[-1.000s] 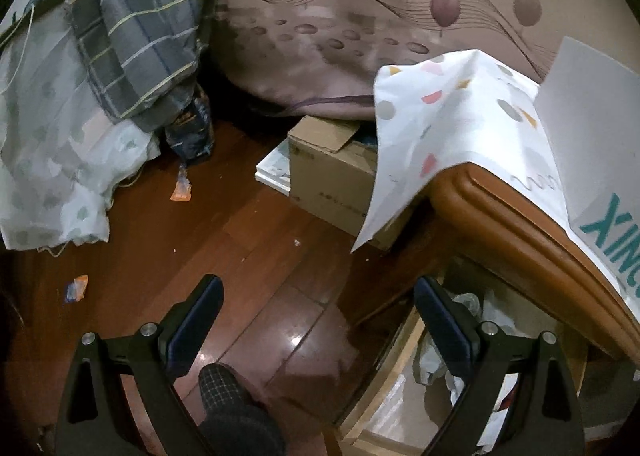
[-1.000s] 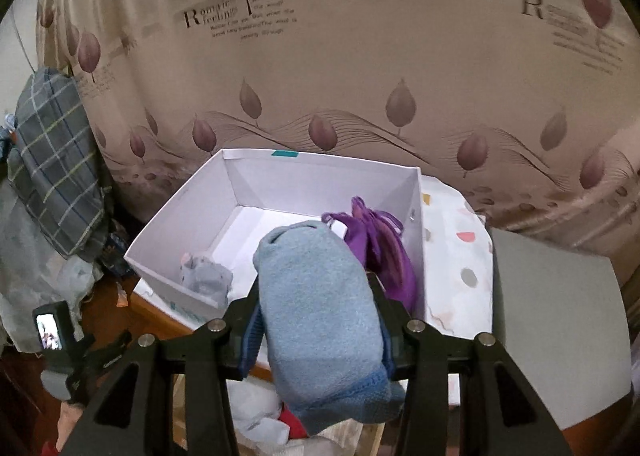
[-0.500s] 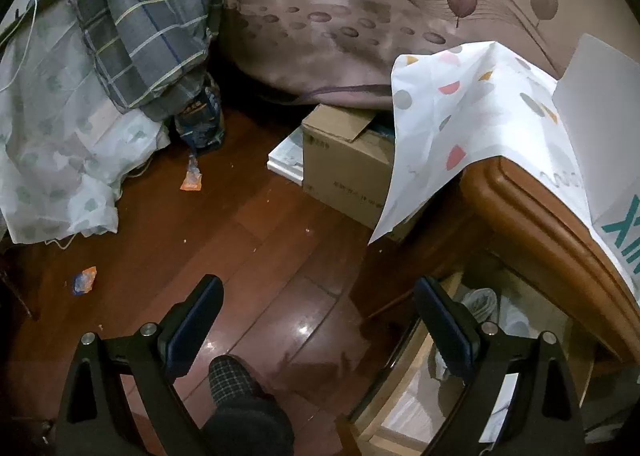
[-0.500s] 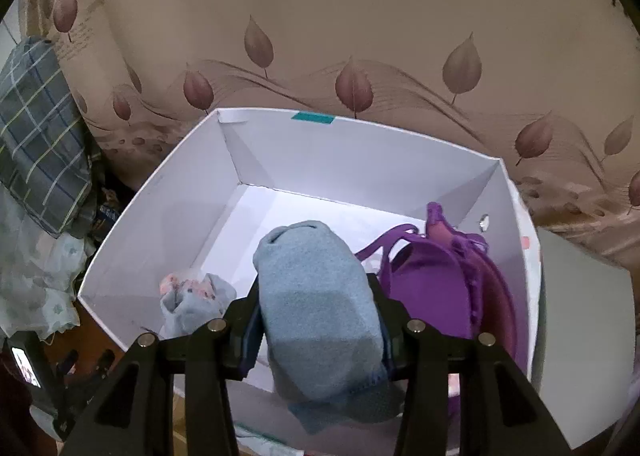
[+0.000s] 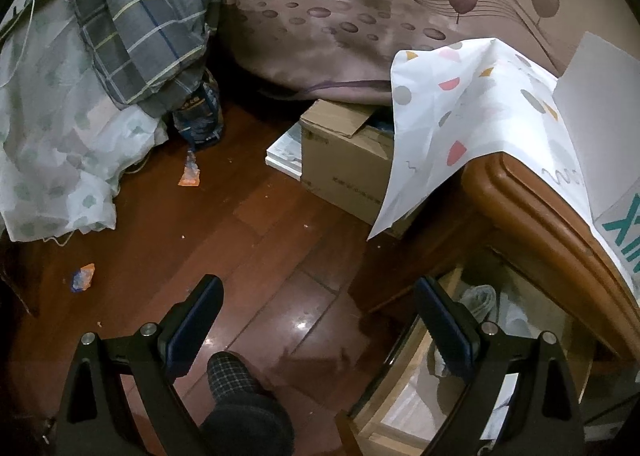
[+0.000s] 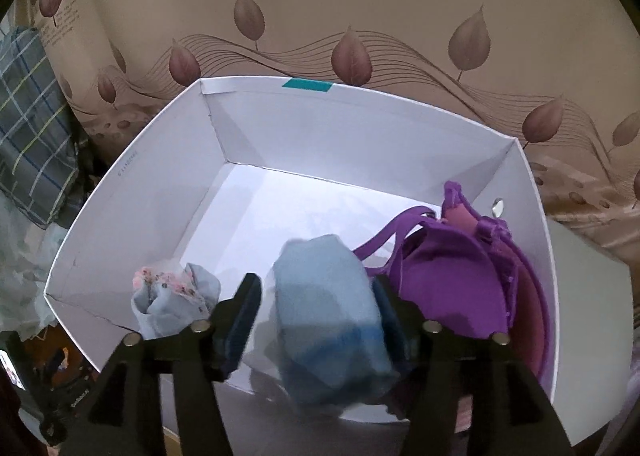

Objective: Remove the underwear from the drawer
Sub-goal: 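Move the right tool back down into the drawer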

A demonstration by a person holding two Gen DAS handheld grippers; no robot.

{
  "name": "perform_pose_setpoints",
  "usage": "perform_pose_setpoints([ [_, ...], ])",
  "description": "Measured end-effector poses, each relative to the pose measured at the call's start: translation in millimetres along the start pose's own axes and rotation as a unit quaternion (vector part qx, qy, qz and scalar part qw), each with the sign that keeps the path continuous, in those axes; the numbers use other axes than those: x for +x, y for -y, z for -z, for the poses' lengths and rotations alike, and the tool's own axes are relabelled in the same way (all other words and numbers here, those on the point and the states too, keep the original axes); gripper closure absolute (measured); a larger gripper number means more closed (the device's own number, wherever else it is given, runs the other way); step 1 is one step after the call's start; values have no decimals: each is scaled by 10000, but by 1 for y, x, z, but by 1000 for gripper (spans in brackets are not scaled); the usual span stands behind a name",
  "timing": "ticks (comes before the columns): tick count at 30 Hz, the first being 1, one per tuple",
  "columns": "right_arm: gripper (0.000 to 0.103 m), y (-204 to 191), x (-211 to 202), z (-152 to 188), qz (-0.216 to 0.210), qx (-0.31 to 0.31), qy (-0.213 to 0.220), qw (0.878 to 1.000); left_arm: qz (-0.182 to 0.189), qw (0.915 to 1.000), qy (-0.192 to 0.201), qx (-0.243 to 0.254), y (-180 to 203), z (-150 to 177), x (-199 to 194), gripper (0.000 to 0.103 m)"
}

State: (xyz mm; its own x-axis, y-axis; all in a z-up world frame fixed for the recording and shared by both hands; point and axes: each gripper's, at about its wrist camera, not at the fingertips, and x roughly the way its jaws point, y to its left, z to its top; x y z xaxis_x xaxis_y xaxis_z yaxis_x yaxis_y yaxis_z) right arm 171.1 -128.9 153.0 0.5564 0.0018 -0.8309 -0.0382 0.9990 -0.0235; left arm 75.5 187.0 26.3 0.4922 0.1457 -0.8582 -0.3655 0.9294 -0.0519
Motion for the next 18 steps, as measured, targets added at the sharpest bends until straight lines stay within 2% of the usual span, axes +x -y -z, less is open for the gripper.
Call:
perform_pose_setpoints([
  [4, 37, 4, -11, 2, 149, -6, 155, 9998, 8, 10000, 28, 14, 0, 0, -1, 8],
  [11, 36, 19, -67, 31, -87, 3, 388, 9992, 53, 9999, 35, 83, 7, 0, -2, 8],
  [15, 34, 21, -94, 72, -339, -202, 158, 9991, 73, 9999, 35, 136, 11, 2, -2, 8],
  [18, 28, 19, -91, 115, -517, -417, -318, 9973, 47, 9998, 48, 204, 13, 3, -3, 8],
])
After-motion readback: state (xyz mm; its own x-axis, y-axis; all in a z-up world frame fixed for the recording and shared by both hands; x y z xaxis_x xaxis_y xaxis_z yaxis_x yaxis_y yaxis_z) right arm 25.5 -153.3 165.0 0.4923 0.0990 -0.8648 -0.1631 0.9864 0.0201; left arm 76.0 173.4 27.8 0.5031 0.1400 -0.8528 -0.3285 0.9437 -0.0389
